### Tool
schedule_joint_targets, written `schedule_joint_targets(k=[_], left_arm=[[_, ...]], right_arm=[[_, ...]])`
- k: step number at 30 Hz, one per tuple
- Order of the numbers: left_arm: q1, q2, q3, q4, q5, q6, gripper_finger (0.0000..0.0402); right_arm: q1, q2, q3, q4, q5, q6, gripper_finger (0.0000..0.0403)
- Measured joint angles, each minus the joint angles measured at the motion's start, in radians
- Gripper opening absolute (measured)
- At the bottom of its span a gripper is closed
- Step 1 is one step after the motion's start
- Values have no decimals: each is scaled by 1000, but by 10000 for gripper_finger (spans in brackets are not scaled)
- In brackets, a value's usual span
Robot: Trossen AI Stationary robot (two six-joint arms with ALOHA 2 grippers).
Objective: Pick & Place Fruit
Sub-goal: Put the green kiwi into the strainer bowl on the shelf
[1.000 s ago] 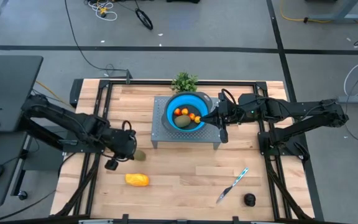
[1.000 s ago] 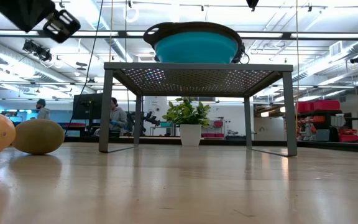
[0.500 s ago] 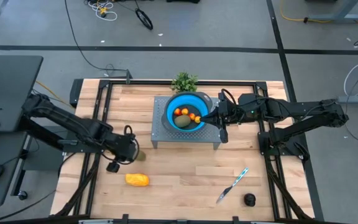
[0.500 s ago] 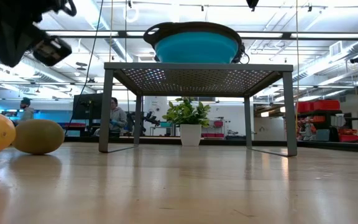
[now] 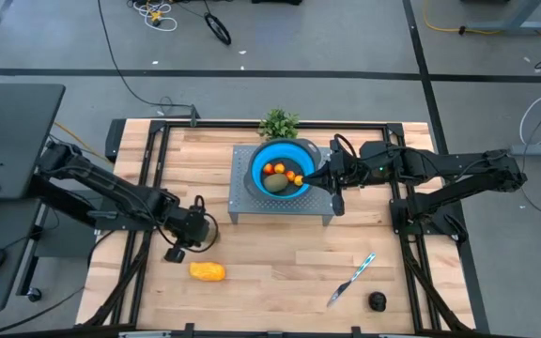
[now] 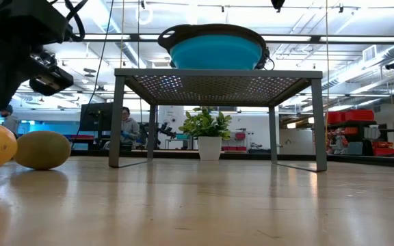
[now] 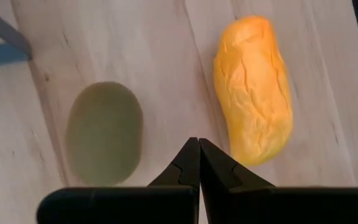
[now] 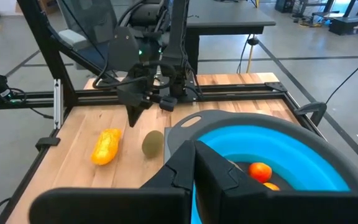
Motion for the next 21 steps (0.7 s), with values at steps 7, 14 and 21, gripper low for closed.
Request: schedule_joint_targets(k=[7, 14, 21], left_arm=[[0, 0, -5, 21, -4, 4, 1], [0, 0, -5, 25, -88, 30, 22], [0, 0, -5, 28, -55, 35, 99]], right_arm=[[0, 0, 0, 0, 0, 0, 13], [0, 0, 0, -1, 0, 0, 13], [0, 0, 0, -3, 0, 0, 13]])
